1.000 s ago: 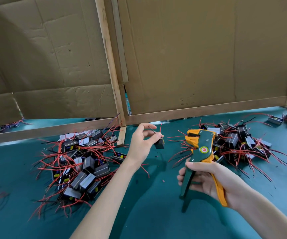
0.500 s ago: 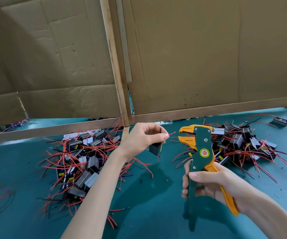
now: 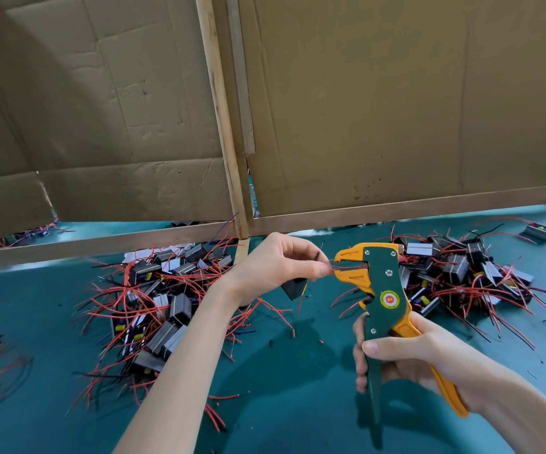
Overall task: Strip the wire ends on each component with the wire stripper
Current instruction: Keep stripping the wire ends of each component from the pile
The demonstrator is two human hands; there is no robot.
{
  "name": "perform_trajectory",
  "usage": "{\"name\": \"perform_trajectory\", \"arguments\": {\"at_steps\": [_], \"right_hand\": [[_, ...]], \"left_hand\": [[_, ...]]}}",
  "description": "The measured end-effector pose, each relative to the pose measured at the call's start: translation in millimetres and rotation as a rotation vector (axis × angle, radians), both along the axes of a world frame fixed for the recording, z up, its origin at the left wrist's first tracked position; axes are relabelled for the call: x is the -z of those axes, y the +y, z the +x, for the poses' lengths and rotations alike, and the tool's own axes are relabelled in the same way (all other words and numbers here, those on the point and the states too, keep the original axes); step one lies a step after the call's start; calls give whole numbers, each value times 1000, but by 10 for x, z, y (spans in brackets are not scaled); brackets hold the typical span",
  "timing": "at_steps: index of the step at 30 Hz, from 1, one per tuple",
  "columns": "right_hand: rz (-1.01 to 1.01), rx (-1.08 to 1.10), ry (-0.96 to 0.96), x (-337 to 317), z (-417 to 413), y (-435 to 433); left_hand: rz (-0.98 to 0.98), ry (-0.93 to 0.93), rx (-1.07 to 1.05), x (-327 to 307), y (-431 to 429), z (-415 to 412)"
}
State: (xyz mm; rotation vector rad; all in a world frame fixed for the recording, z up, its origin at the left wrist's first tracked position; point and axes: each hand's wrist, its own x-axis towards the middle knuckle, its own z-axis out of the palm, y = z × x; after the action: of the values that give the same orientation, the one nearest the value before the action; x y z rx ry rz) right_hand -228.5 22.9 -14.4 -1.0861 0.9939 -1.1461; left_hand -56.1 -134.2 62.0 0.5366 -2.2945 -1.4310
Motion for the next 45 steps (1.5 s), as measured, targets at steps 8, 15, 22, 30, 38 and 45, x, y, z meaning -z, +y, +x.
{"name": "perform_trajectory", "arguments": {"at_steps": [8, 15, 22, 30, 38, 45], "right_hand": [[52, 123, 54, -17, 99, 51], [52, 371, 74, 46, 342, 36], [-31, 256, -294, -11, 119, -45], [-5, 272, -177, -109, 28, -34], [9, 165, -121, -155, 118, 27], [20, 134, -55, -167, 104, 61]], "left_hand": [[-31, -10, 9, -29, 1, 21], [1, -8, -23, 35, -21, -12], [-25, 104, -115, 112, -61, -60], [-80, 187, -112, 24, 20, -94], [-126, 93, -51, -84, 92, -44], [-129, 44, -17, -138, 106, -6]]}}
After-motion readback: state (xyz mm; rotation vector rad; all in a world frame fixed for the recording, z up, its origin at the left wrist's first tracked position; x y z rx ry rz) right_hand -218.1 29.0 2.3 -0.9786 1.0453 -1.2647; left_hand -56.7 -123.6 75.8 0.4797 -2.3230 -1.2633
